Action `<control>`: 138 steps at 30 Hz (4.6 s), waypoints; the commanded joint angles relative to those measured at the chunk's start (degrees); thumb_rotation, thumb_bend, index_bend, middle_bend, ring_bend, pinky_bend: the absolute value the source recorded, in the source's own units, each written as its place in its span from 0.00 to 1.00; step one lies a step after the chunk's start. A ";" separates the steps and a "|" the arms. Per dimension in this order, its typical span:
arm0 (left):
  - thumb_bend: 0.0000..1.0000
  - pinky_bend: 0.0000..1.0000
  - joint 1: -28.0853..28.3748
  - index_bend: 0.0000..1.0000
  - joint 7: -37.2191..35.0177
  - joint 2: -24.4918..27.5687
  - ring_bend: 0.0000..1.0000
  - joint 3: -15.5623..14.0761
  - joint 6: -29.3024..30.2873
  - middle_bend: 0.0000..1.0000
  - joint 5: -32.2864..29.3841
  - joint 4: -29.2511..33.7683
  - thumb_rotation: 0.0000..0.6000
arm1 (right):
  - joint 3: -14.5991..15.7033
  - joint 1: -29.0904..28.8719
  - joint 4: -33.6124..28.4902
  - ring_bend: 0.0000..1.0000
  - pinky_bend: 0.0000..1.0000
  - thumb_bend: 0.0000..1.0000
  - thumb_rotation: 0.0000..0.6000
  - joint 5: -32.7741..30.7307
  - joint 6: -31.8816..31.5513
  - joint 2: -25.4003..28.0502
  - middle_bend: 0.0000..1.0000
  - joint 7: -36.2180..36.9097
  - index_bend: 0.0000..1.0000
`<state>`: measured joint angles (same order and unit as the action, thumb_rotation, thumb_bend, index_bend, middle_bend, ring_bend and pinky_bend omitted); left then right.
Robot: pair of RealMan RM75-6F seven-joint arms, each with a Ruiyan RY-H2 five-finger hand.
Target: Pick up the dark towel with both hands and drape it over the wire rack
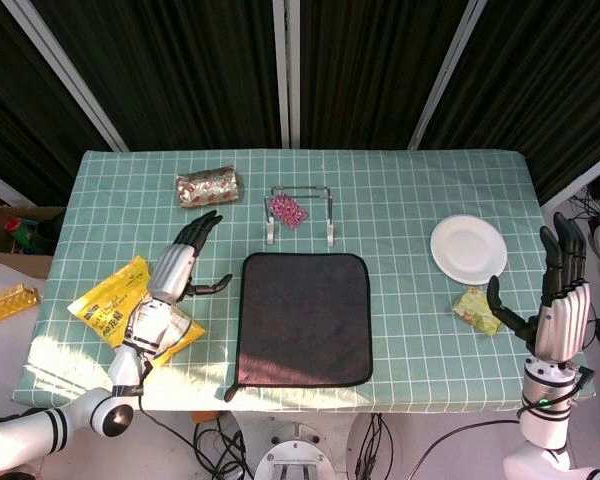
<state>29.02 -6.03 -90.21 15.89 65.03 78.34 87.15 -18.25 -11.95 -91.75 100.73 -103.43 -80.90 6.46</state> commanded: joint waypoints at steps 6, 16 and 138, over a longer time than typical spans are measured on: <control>0.25 0.10 -0.30 0.02 1.19 1.30 0.01 -1.62 1.74 0.03 0.59 1.79 0.84 | 1.41 0.25 0.72 0.00 0.00 0.42 1.00 -0.85 -0.25 0.52 0.00 0.66 0.00; 0.23 0.10 -4.53 0.05 20.31 9.39 0.03 -11.88 5.07 0.03 6.29 9.06 0.89 | 2.31 1.71 -0.60 0.00 0.00 0.42 1.00 -1.98 -1.66 3.21 0.00 1.35 0.00; 0.60 0.12 -1.11 0.82 13.56 -4.65 0.03 -9.95 2.92 0.15 6.61 14.04 1.00 | 24.48 5.47 5.31 0.00 0.00 0.18 1.00 -5.18 27.53 -7.03 0.00 -9.86 0.00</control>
<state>27.55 6.66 -94.64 5.32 68.17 85.64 100.60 6.22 -5.73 -86.68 96.47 -77.59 -85.97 -2.93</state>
